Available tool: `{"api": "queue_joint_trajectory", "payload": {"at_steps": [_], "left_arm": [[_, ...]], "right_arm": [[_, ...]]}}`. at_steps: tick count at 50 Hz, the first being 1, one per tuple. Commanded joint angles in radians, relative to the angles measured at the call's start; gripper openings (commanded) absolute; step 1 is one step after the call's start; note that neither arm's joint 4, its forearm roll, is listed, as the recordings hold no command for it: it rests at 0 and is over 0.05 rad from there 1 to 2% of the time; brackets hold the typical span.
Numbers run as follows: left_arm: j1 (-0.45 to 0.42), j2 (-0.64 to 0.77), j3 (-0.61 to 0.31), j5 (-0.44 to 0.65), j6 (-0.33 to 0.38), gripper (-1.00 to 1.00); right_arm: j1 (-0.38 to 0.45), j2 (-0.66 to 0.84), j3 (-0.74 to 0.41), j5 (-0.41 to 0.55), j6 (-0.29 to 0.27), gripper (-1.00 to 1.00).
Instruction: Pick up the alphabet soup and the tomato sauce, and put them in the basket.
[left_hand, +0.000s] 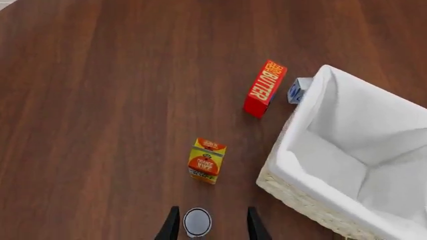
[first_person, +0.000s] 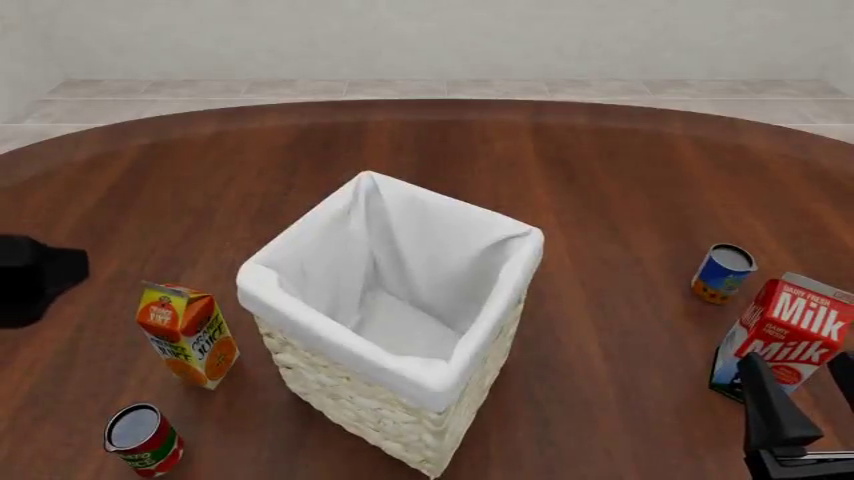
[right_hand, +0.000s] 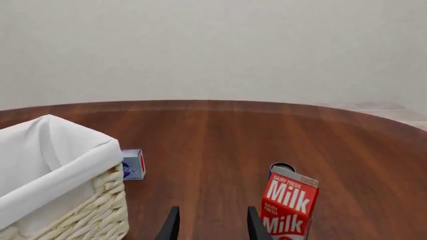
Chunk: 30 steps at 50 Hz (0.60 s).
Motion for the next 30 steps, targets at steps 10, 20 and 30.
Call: {"api": "queue_joint_trajectory", "payload": {"at_steps": [10,20,30], "left_arm": [[-0.009,0.061,0.040,0.031,-0.003,1.00],[0.003,0.060,0.095,0.025,-0.023,1.00],[-0.021,0.057,0.138,0.027,-0.058,1.00]], "right_arm": [[-0.004,0.000,0.000,0.001,0.006,1.00],[-0.003,0.000,0.000,0.003,0.006,1.00],[-0.005,0.000,0.000,0.001,0.007,1.00]]}}
